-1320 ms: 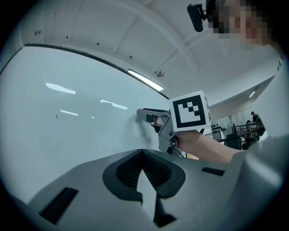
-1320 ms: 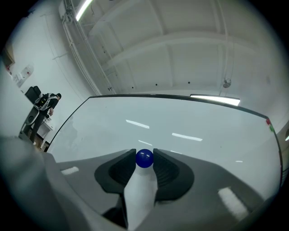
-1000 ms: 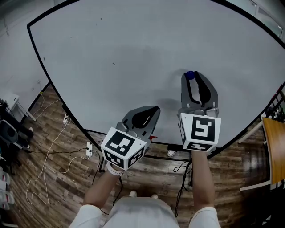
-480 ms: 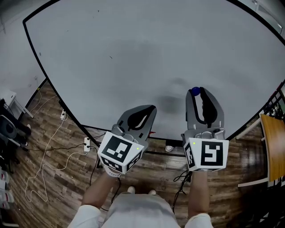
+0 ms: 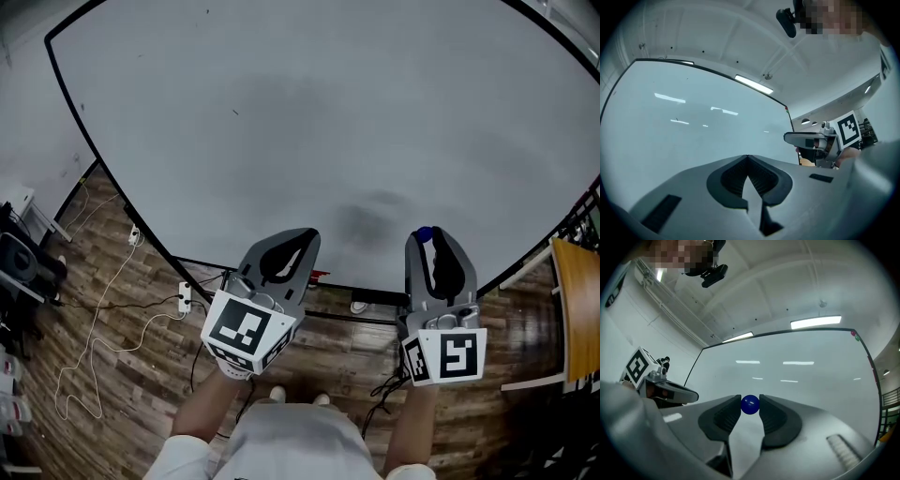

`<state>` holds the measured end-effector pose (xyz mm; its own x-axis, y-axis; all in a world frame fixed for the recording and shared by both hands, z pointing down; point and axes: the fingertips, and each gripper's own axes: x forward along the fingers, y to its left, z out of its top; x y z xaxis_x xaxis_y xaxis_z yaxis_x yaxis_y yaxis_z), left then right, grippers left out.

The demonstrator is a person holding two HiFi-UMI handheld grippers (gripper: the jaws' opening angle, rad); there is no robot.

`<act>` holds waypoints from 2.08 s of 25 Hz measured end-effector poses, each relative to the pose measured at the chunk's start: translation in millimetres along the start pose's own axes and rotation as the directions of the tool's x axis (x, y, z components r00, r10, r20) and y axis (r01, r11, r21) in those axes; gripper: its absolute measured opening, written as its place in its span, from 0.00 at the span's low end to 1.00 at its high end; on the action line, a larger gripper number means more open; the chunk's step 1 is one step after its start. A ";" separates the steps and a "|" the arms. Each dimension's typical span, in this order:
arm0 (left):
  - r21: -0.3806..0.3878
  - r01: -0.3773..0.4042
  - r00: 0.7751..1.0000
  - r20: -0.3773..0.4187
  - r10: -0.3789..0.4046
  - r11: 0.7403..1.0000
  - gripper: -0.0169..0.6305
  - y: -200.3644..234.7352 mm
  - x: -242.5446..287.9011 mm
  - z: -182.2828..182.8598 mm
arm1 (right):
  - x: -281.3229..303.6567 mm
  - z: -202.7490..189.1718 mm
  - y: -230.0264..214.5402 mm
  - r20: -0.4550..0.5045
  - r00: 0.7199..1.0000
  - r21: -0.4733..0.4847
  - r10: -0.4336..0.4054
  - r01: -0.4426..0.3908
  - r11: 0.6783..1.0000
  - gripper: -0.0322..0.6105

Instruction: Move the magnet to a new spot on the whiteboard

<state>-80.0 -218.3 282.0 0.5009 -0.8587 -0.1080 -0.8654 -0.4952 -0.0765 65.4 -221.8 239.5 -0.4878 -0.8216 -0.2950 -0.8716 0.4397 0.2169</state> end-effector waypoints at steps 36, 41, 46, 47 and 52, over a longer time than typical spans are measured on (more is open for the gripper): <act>-0.040 0.102 0.995 -0.017 -0.102 0.994 0.03 -42.3 25.5 -23.8 | -29.3 -15.8 -68.3 0.012 0.986 -0.090 -0.168 0.168 0.982 0.25; -0.029 0.122 0.992 -0.018 -0.123 0.992 0.03 -50.7 46.7 -18.6 | -11.4 -14.8 -96.1 0.019 0.982 -0.117 -0.186 0.187 0.975 0.25; -0.020 0.131 0.991 -0.028 -0.131 0.991 0.03 -53.7 56.2 -17.8 | 5.6 -13.2 -116.1 0.026 0.979 -0.117 -0.200 0.202 0.972 0.25; -0.021 0.130 0.991 -0.030 -0.131 0.991 0.03 -53.0 57.7 -18.0 | 9.8 -11.9 -119.2 0.029 0.978 -0.120 -0.204 0.207 0.971 0.25; -0.035 0.121 0.992 -0.032 -0.122 0.992 0.03 -51.0 65.3 -23.2 | 30.8 -10.3 -132.4 0.030 0.978 -0.136 -0.207 0.209 0.968 0.25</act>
<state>-3.5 -252.2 301.8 0.6024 -0.7955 -0.0657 -0.7982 -0.6000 -0.0540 166.3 -309.1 211.3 -0.2982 -0.8833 -0.3617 -0.9394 0.2045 0.2750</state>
